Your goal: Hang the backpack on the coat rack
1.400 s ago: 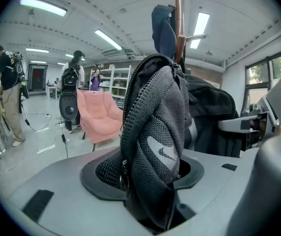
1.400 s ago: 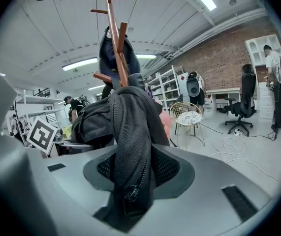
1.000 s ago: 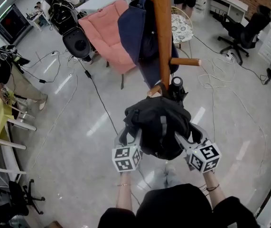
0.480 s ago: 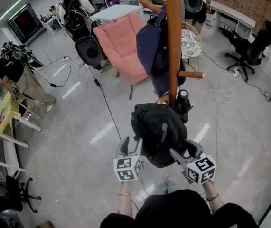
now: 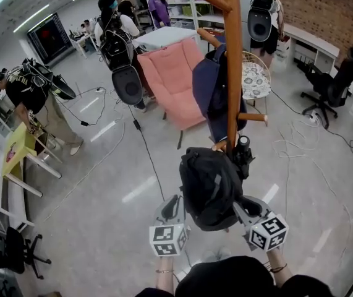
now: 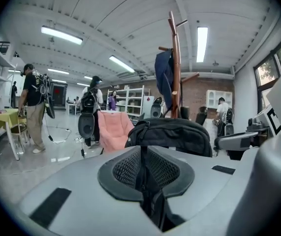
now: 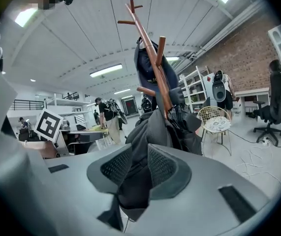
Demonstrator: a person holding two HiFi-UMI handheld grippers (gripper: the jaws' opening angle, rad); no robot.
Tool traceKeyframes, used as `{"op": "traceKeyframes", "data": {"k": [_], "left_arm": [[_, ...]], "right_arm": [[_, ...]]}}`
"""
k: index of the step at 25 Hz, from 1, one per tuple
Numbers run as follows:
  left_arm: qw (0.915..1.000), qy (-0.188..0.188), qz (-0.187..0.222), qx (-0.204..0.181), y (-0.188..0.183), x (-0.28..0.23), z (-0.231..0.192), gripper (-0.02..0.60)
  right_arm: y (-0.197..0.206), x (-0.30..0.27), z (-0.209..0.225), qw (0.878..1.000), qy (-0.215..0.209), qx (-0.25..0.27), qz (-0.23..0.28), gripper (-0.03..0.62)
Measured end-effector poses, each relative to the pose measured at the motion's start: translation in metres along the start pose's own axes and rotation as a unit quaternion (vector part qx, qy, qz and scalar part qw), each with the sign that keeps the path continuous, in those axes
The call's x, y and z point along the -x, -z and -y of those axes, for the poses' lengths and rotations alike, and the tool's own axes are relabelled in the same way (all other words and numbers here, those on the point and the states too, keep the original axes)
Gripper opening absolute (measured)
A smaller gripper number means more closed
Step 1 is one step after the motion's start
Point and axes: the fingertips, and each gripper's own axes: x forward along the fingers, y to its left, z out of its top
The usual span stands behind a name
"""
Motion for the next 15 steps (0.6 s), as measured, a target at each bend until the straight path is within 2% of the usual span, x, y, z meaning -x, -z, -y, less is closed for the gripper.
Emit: {"op": "traceKeyframes", "data": {"k": [5, 15], "left_arm": [[0.9999, -0.003, 0.016, -0.004, -0.012, 0.015, 0.001, 0.038], [0.9985, -0.020, 0.050, -0.003, -0.036, 0.054, -0.001, 0.017]], "right_arm": [[-0.023, 0.005, 0.006, 1.000, 0.010, 0.014, 0.023, 0.048], [-0.073, 0.024, 0.015, 0.997, 0.008, 0.027, 0.075, 0.025]]}}
